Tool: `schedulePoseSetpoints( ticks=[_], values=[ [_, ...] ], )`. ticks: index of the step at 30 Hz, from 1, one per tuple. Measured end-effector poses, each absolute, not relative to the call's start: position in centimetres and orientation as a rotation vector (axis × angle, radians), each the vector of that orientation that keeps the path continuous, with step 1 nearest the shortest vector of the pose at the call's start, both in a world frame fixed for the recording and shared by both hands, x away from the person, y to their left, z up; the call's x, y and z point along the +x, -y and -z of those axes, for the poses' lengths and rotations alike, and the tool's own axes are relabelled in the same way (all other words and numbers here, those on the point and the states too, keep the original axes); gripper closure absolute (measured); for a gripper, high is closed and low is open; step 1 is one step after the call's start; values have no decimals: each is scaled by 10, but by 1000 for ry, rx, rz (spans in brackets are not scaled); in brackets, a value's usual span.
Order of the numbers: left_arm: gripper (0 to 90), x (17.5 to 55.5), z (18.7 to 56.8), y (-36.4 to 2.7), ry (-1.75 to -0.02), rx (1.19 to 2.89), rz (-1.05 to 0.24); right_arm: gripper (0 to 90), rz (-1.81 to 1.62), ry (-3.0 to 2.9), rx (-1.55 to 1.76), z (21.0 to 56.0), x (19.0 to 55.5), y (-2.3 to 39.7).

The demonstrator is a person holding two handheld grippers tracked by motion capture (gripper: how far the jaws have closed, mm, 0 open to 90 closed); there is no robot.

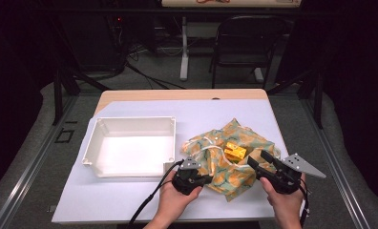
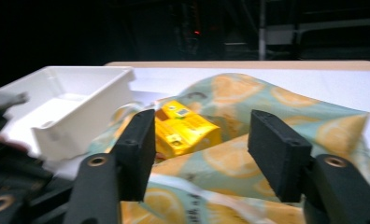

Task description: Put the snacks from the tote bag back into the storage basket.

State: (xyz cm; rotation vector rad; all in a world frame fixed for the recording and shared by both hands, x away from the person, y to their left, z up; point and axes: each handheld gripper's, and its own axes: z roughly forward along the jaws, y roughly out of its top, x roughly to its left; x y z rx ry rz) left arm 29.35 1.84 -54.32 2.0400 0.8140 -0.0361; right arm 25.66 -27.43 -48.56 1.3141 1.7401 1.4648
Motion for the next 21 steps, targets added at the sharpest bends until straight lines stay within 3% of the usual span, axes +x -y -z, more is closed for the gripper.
schedulePoseSetpoints(
  ticks=[12, 14, 16, 18, 21],
  values=[
    [900, 279, 557, -25, -789, 2126, -24, 246, -1373, -1690, 1414, 488, 276, 291],
    [900, 277, 562, -29, -796, 2120, -10, 265, -1371, -1700, 1437, 492, 284, 293],
    [900, 277, 564, -30, -797, 2122, 3, 397, -1370, -1753, 1435, 498, 291, 293],
    [900, 277, 565, -31, -799, 2122, 10, 654, -1349, -1795, 1426, 505, 294, 291],
    [900, 276, 567, -30, -809, 2106, 23, 843, -1320, -1833, 1469, 512, 298, 296]
  ],
)
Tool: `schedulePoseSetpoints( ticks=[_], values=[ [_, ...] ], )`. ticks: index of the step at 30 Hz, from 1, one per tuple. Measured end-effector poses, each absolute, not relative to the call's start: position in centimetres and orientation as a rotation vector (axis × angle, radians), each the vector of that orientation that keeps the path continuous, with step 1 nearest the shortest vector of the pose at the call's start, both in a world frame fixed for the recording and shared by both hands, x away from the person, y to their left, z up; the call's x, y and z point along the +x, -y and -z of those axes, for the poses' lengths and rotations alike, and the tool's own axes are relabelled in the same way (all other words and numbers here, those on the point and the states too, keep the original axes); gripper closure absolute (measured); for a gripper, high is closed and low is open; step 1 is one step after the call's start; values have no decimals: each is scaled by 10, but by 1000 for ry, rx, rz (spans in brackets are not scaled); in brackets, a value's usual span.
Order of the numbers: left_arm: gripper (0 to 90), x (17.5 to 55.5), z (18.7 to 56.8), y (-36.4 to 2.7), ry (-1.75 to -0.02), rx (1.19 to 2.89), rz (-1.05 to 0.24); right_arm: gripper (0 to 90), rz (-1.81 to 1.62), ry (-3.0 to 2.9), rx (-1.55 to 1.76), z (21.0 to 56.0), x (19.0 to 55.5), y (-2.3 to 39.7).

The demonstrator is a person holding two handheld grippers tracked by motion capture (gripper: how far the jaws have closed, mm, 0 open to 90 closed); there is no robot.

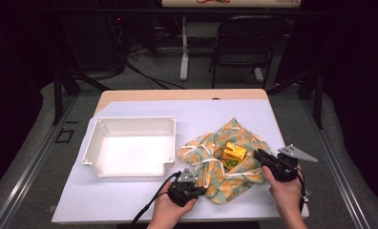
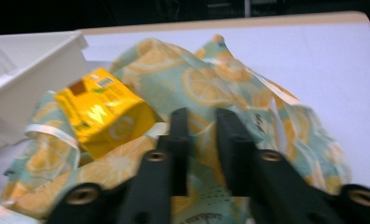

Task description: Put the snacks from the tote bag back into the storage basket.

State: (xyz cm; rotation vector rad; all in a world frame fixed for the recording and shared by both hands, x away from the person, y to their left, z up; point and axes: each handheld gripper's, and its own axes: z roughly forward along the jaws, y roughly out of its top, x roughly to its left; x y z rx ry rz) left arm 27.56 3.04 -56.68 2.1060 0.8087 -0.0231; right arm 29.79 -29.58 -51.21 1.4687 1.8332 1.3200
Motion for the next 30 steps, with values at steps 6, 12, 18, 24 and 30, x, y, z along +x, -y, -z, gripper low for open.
schedulePoseSetpoints(
  ticks=[6, 12, 18, 24, 30],
  values=[
    [900, 271, 569, -28, -801, 2123, 25, 900, -1112, -1853, 1641, 533, 306, 318],
    [899, 271, 564, -33, -803, 2101, 18, 888, -1011, -1869, 1760, 549, 310, 330],
    [574, 271, 536, -49, -792, 2022, -66, 401, -1158, -1733, 1648, 528, 292, 329],
    [399, 273, 505, -61, -762, 1921, -122, 280, -1247, -1621, 1530, 503, 270, 323],
    [387, 294, 487, -52, -786, 1875, -184, 325, -1309, -1643, 1467, 495, 272, 307]
  ],
)
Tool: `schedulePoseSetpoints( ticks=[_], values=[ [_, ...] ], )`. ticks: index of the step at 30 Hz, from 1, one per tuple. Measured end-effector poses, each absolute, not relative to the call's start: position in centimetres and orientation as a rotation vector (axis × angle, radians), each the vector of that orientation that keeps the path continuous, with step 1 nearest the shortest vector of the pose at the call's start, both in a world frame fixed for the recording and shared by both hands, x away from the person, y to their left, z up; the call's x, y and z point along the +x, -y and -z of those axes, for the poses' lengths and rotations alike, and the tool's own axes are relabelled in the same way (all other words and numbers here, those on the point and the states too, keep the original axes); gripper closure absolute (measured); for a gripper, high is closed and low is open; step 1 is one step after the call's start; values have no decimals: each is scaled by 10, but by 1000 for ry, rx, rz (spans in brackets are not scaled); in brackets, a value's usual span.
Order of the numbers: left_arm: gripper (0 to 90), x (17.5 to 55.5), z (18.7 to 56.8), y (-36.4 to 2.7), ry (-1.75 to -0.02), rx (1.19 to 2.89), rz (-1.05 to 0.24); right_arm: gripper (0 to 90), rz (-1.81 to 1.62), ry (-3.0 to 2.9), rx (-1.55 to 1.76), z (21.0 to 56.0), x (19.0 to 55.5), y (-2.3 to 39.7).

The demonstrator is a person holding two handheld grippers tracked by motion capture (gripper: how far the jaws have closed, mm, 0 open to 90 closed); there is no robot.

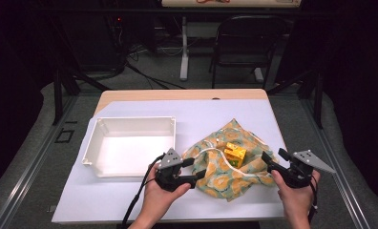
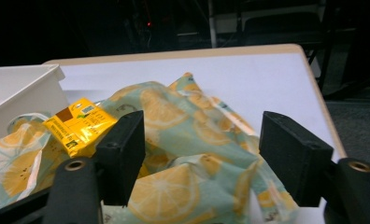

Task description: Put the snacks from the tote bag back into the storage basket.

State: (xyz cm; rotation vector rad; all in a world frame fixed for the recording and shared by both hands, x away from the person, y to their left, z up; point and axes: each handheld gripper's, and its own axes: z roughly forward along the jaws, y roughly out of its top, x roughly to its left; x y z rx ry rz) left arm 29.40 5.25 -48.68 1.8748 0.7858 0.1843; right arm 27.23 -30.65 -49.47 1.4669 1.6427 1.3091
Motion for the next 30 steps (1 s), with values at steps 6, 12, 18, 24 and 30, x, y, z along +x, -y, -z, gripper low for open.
schedulePoseSetpoints(
  ticks=[6, 12, 18, 24, 30],
  values=[
    [381, 330, 481, -23, -836, 1843, -177, 443, -1334, -1715, 1424, 503, 280, 288],
    [509, 339, 514, 5, -912, 1976, -170, 651, -1322, -1859, 1425, 520, 286, 283],
    [762, 330, 547, 16, -941, 2106, -121, 852, -1230, -2009, 1496, 540, 296, 284],
    [870, 320, 561, 8, -922, 2150, -110, 900, -1103, -2065, 1563, 551, 300, 291],
    [882, 314, 568, -7, -903, 2091, -104, 900, -1016, -2067, 1605, 556, 299, 302]
  ],
)
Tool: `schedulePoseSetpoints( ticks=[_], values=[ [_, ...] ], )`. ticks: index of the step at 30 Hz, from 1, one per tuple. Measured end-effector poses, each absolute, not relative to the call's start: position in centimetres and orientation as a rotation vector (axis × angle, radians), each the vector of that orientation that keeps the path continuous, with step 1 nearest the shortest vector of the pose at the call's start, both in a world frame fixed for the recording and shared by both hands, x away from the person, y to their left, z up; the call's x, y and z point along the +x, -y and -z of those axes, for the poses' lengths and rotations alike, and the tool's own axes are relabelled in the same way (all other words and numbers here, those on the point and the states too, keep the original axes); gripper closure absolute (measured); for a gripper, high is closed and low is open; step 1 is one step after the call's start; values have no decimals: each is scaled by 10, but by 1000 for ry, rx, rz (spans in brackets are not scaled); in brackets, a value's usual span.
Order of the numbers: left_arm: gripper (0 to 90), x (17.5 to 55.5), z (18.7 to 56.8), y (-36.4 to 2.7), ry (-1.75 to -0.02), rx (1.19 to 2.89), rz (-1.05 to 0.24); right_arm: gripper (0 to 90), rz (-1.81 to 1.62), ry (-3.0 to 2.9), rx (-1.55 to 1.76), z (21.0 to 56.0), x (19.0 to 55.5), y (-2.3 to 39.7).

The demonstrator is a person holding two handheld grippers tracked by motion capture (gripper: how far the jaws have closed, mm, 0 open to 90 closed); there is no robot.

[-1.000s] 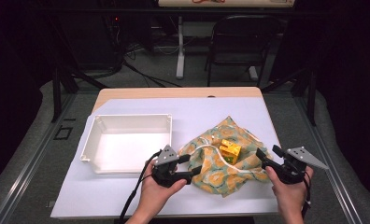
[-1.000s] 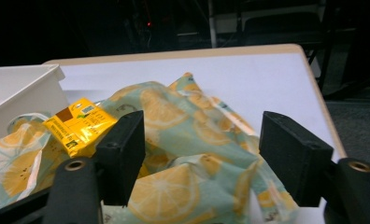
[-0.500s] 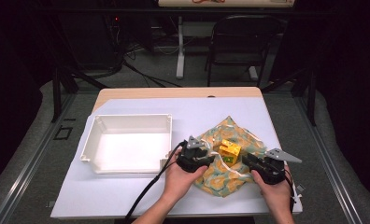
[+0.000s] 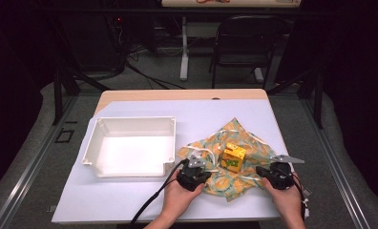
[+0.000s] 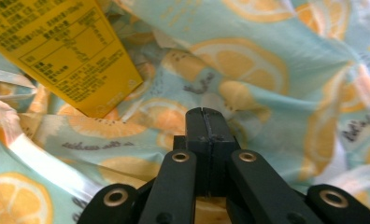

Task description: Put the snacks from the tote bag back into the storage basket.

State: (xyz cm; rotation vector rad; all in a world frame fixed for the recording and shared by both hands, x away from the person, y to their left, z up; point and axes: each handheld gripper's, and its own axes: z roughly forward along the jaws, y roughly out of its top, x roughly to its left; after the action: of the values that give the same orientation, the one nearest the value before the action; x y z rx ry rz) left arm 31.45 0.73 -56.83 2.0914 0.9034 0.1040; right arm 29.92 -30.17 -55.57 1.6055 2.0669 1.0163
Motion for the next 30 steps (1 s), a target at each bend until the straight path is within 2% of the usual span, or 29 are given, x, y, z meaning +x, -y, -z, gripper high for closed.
schedulePoseSetpoints(
  ticks=[2, 6, 11, 16, 23, 30],
  values=[
    [881, 314, 568, -9, -887, 2098, -103, 885, -1057, -2040, 1594, 552, 296, 303],
    [881, 313, 569, -7, -885, 2097, -126, 697, -1279, -1982, 1465, 530, 284, 305],
    [885, 312, 569, -7, -881, 2098, -138, 570, -1357, -1993, 1248, 510, 276, 294],
    [888, 312, 569, -7, -885, 2094, -137, 441, -1388, -2024, 1165, 504, 284, 284],
    [889, 311, 569, -7, -881, 2098, -144, 349, -1391, -2086, 1112, 501, 296, 275],
    [890, 311, 569, -7, -881, 2099, -143, 353, -1396, -2139, 1067, 502, 313, 267]
  ],
)
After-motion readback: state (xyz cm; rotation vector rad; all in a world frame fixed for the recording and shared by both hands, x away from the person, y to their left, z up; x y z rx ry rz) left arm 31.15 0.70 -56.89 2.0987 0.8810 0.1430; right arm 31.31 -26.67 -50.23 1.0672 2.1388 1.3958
